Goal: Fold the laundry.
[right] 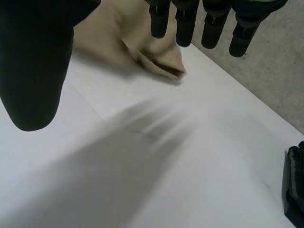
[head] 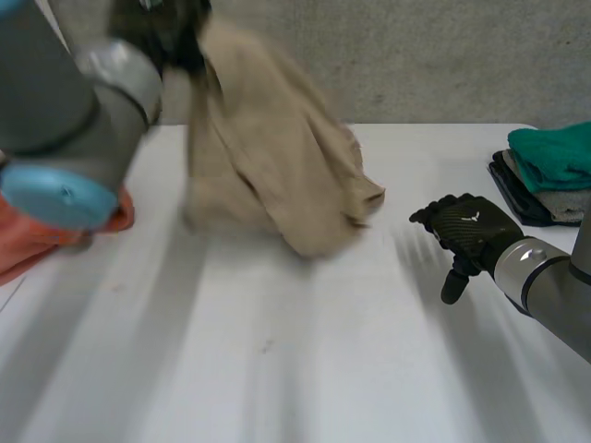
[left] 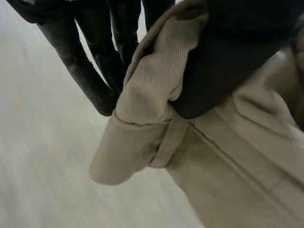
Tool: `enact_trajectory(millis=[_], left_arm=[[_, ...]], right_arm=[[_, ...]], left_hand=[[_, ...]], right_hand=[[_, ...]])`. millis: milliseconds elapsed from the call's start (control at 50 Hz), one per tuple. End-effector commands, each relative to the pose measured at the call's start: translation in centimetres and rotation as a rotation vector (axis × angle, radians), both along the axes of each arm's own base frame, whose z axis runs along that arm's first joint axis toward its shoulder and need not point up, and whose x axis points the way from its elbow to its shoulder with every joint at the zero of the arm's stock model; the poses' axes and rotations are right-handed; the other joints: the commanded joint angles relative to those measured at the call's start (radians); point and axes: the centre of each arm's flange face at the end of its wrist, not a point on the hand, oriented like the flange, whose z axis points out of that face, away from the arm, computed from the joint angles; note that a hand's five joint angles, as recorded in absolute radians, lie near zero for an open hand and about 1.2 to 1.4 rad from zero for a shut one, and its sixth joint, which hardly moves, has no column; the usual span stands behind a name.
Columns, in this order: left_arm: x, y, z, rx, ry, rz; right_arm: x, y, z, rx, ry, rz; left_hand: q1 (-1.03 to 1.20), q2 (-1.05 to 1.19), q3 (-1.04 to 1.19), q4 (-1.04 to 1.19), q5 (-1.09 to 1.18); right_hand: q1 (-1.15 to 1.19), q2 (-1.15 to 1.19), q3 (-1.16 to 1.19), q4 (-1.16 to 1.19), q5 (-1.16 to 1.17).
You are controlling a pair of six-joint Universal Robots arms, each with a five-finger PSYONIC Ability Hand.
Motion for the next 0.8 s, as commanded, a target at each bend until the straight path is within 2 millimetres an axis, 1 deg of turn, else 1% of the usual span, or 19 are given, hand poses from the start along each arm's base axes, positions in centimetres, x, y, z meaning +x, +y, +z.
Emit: enact_trajectory(millis=[20,120,140,180,200,240,260,280,320,340,380,400,460,540,560,640,700,780,800], left_arm=[[-2.2,0.1,4.7,-0.266,0.033,-0.151],[-5.1,0.1,1.1,-0.153,0.048,-0.395],[-6.1,0.2,-0.7,-0.094,0.046,-0.480],[-7.1,0.5,-2.7,-0.034,0.035,-0.559],[-8.0,0.8,-4.8,0.036,0.026,-0.625],[-8.7,1.2,-7.0,0.107,0.010,-0.680],[-9.3,1.6,-9.2,0.175,-0.005,-0.716],[-9.6,1.9,-10.2,0.209,-0.016,-0.733],[-10.0,2.4,-12.2,0.277,-0.036,-0.753],[-10.3,3.0,-13.7,0.331,-0.058,-0.770],[-10.5,3.5,-14.7,0.369,-0.081,-0.776],[-10.3,3.7,-15.0,0.381,-0.104,-0.767],[-9.5,3.4,-14.4,0.379,-0.127,-0.724],[-7.0,2.7,-11.3,0.363,-0.123,-0.598],[-5.9,2.5,-10.3,0.368,-0.114,-0.537],[-3.0,2.9,-8.4,0.390,-0.094,-0.381],[-1.5,3.8,-8.6,0.431,-0.102,-0.303],[0.4,5.8,-11.0,0.544,-0.145,-0.202],[0.8,6.8,-12.3,0.593,-0.174,-0.178]], right_arm=[[-0.1,0.1,0.2,0.006,-0.018,-0.013],[-0.2,0.0,0.2,0.008,-0.018,-0.021],[-0.5,-0.2,0.2,0.010,-0.022,-0.031],[-0.6,-0.4,0.2,0.010,-0.023,-0.036],[-0.7,-0.5,0.2,0.010,-0.025,-0.038],[-1.2,-0.8,0.2,0.010,-0.024,-0.052],[-1.3,-1.0,0.3,0.005,-0.025,-0.057],[-1.6,-1.2,0.3,0.004,-0.027,-0.065],[-1.8,-1.4,0.3,0.002,-0.027,-0.073],[-2.0,-1.6,0.3,-0.001,-0.024,-0.075],[-2.2,-1.7,0.3,-0.002,-0.026,-0.084],[-2.3,-1.8,0.3,-0.002,-0.026,-0.087],[-2.5,-2.1,0.5,-0.010,-0.029,-0.091],[-2.1,-2.4,1.1,-0.038,-0.030,-0.058],[-1.9,-2.3,1.4,-0.054,-0.024,-0.037],[-0.9,-1.7,2.5,-0.108,0.011,0.066],[-0.1,-1.0,2.9,-0.146,0.041,0.157],[0.8,0.1,3.0,-0.199,0.115,0.298],[0.9,0.5,2.8,-0.206,0.152,0.344]], left_hand=[[0.289,0.213,0.215,0.202,0.252],[0.289,0.213,0.215,0.202,0.252],[0.289,0.213,0.215,0.202,0.252],[0.289,0.213,0.215,0.202,0.252],[0.289,0.213,0.215,0.202,0.252],[0.289,0.213,0.215,0.202,0.252],[0.289,0.213,0.215,0.202,0.252],[0.234,0.158,0.160,0.147,0.197],[-0.015,-0.091,-0.089,-0.102,-0.052],[-0.432,-0.508,-0.506,-0.519,-0.469],[-0.819,-0.895,-0.893,-0.906,-0.856],[-0.933,-1.009,-1.007,-1.020,-0.970],[-0.933,-1.009,-1.007,-1.020,-0.970],[-0.933,-1.009,-1.007,-1.020,-0.970],[-0.933,-1.009,-1.007,-1.020,-0.970],[-0.933,-1.009,-1.007,-1.020,-0.970],[-0.933,-1.009,-1.007,-1.020,-0.970],[-0.933,-1.009,-1.007,-1.020,-0.970],[-0.933,-1.009,-1.007,-1.020,-0.970]], right_hand=[[-0.050,-0.032,-0.032,-0.030,-0.049],[-0.050,-0.032,-0.032,-0.030,-0.049],[-0.050,-0.032,-0.032,-0.030,-0.049],[-0.050,-0.032,-0.032,-0.030,-0.049],[-0.050,-0.032,-0.032,-0.030,-0.049],[-0.050,-0.032,-0.032,-0.030,-0.049],[-0.050,-0.032,-0.032,-0.030,-0.049],[-0.050,-0.032,-0.032,-0.030,-0.049],[-0.050,-0.032,-0.032,-0.030,-0.049],[-0.050,-0.032,-0.032,-0.030,-0.049],[-0.050,-0.032,-0.032,-0.030,-0.049],[-0.050,-0.032,-0.032,-0.030,-0.049],[-0.050,-0.032,-0.032,-0.030,-0.049],[-0.050,-0.032,-0.032,-0.030,-0.049],[-0.050,-0.032,-0.032,-0.030,-0.049],[-0.050,-0.032,-0.032,-0.030,-0.049],[-0.050,-0.032,-0.032,-0.030,-0.049],[-0.050,-0.032,-0.032,-0.030,-0.049],[-0.050,-0.032,-0.032,-0.030,-0.049]])
